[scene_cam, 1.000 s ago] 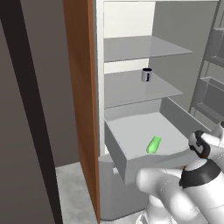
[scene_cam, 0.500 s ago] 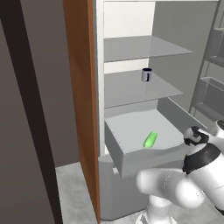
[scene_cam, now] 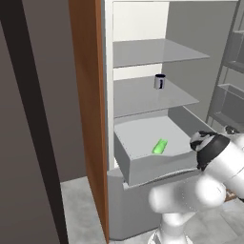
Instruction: Place the tomato and corn inside the fridge drawer. Close the drawer after placing the vegetables.
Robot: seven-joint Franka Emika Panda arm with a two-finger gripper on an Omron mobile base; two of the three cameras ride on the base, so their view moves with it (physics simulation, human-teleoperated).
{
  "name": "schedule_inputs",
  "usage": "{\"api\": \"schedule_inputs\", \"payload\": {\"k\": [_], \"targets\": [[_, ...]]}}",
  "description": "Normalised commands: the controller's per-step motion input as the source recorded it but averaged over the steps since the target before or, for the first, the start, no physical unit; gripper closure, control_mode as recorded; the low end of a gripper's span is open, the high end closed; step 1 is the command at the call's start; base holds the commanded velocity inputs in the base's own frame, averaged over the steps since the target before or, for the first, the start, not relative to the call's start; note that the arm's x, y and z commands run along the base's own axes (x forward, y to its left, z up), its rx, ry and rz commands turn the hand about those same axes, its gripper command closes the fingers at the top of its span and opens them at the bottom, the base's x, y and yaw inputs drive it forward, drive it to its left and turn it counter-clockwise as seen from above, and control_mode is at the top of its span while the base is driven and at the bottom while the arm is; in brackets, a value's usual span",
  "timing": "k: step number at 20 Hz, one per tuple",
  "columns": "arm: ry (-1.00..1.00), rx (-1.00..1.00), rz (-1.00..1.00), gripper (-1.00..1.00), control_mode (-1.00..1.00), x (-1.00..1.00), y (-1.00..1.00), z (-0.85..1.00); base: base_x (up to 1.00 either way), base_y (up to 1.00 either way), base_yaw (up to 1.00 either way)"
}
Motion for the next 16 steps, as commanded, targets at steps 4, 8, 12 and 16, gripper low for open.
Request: {"api": "schedule_inputs", "payload": {"k": [4, 8, 12, 16], "targets": [[0.0, 0.0, -0.01, -1.0, -1.0, 0.63, 0.15, 0.0, 0.0, 0.0, 0.0], [0.0, 0.0, -0.01, -1.0, -1.0, 0.56, 0.18, 0.0, 0.0, 0.0, 0.0], [0.0, 0.0, -0.01, -1.0, -1.0, 0.54, 0.1, 0.0, 0.0, 0.0, 0.0], [0.0, 0.0, -0.01, -1.0, -1.0, 0.52, 0.08, 0.0, 0.0, 0.0, 0.0]]}}
